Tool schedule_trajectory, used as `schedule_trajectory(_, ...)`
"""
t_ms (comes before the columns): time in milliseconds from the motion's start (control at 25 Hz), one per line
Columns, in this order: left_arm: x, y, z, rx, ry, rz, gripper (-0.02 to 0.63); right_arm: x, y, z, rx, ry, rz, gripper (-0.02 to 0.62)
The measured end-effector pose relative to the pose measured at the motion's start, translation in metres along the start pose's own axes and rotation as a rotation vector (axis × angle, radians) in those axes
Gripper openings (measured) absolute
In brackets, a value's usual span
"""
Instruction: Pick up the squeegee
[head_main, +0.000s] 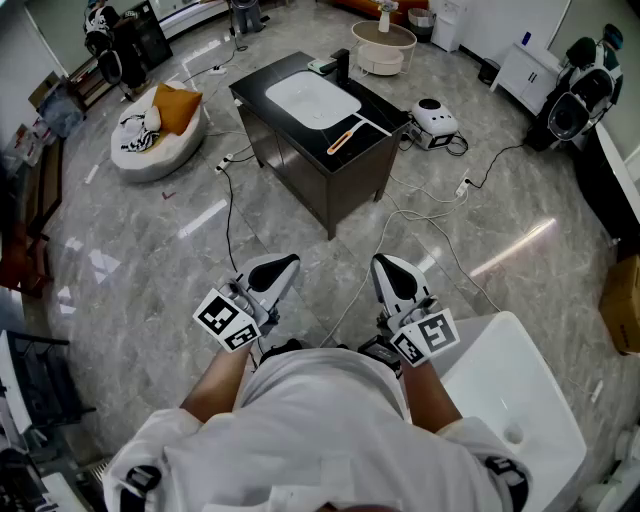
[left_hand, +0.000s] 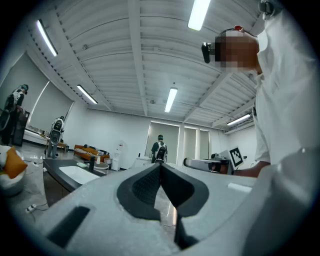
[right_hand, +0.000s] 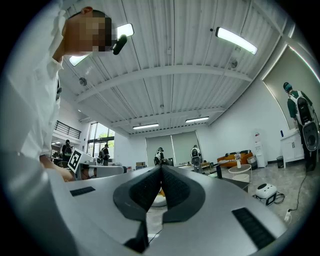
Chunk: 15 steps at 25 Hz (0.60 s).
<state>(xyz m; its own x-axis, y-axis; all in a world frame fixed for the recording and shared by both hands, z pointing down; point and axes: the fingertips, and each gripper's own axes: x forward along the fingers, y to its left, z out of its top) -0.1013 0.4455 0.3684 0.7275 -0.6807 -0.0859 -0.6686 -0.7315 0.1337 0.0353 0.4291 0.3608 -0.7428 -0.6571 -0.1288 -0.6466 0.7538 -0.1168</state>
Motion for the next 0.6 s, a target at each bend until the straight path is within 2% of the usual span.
schedule_trajectory(600,0.024,-0.014,-0.024,-0.054,0.012,0.051,0.015,-0.027,-0.026,-0.015,0.046,-0.015,0.043,0.015)
